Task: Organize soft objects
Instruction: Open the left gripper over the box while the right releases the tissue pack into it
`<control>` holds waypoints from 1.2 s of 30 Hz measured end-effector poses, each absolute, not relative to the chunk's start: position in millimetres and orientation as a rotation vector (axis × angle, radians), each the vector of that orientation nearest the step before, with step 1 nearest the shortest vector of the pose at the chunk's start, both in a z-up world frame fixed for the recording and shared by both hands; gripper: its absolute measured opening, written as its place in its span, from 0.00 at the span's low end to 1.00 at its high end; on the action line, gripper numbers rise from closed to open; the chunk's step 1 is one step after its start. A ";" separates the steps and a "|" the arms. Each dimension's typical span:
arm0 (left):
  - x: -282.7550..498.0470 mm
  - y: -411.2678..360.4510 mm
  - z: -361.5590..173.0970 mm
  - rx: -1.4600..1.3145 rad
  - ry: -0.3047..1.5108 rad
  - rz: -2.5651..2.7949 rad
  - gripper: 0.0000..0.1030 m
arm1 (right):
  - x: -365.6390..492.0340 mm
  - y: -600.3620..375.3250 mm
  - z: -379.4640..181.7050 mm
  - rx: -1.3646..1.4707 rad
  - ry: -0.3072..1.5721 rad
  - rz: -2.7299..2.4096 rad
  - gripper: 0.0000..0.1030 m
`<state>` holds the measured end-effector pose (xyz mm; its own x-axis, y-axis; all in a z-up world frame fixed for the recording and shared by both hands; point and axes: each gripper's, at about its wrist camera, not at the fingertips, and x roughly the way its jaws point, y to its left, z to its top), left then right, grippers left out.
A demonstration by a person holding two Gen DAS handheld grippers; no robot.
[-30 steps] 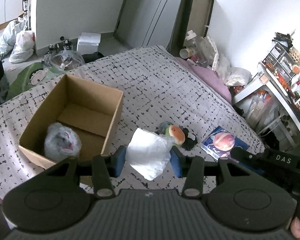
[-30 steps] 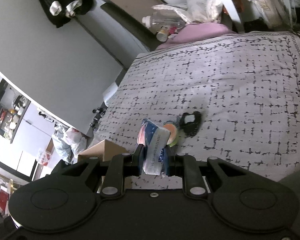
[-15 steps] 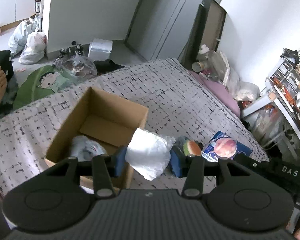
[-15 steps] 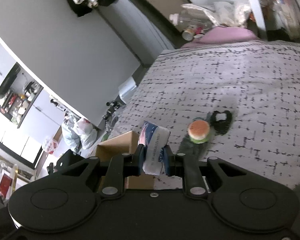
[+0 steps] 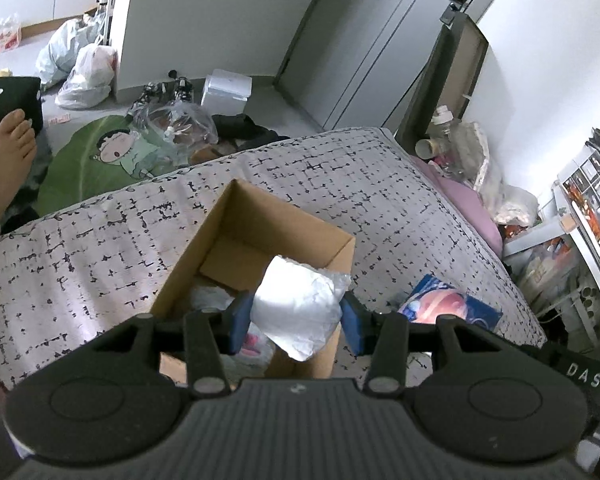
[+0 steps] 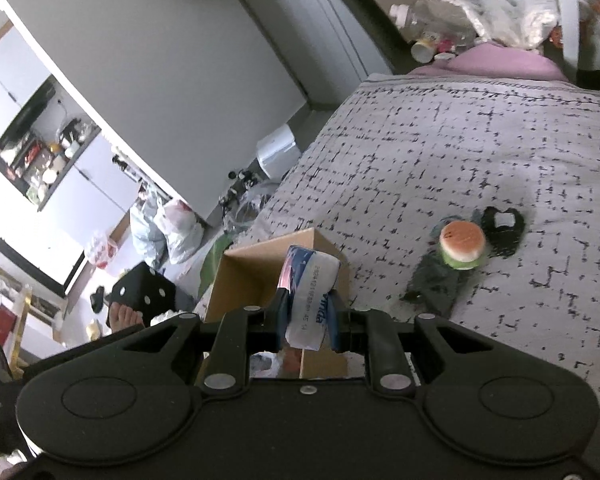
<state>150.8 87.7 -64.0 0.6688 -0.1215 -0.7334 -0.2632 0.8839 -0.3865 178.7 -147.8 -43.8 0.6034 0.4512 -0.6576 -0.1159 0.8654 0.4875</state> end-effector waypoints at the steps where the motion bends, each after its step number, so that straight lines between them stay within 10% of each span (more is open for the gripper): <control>1: 151.9 90.5 -65.8 -0.499 0.845 0.084 0.45 | 179.4 -144.0 -45.3 0.416 0.872 0.342 0.19; 36: 188.4 132.7 -110.1 -0.599 0.903 0.073 0.45 | 196.2 -97.6 -87.1 0.279 1.024 0.298 0.26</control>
<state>188.4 132.7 -110.1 0.6285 -0.1859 -0.7553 -0.3041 0.8350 -0.4586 196.2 -97.6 -87.1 0.4870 0.3701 -0.7911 -0.1124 0.9248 0.3635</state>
